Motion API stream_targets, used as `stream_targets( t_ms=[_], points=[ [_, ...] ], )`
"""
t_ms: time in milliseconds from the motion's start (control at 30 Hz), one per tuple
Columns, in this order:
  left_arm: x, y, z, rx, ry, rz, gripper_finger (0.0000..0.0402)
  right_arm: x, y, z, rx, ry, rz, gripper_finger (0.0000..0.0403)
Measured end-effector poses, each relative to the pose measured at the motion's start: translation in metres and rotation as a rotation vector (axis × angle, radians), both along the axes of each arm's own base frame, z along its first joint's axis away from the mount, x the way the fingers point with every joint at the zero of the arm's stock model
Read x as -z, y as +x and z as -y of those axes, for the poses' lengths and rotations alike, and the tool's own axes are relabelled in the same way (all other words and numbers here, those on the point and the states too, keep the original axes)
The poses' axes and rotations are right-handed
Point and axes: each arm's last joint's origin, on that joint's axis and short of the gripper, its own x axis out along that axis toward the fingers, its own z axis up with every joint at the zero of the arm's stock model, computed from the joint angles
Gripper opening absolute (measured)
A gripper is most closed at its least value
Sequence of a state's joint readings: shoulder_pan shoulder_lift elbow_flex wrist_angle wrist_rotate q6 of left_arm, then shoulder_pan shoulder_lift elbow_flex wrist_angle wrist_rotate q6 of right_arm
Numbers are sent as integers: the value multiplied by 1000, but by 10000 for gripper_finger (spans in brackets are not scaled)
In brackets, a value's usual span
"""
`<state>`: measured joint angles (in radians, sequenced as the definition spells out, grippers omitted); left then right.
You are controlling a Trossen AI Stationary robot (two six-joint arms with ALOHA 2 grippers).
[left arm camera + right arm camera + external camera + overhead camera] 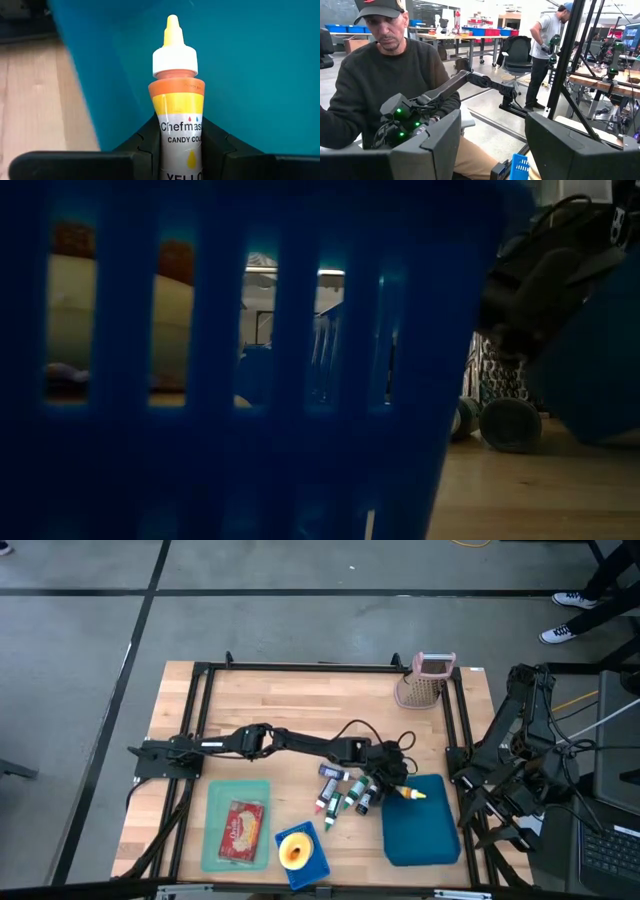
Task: Pick & Place Food Item
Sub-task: Put the yellow food coloring bottle into the dark blue bin
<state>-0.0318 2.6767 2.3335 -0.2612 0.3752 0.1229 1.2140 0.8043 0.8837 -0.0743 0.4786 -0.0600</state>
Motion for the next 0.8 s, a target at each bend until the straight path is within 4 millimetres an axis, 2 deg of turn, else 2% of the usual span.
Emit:
stream_targets(
  t_ms=[433, 800],
  points=[
    [-23, -5, -3, 13, 67, 0, 80, 0, 0, 0, 0, 0, 0, 217],
    [-20, -11, -25, -18, 105, -84, 80, 0, 1, -2, 0, 8, -1, 217]
  ],
)
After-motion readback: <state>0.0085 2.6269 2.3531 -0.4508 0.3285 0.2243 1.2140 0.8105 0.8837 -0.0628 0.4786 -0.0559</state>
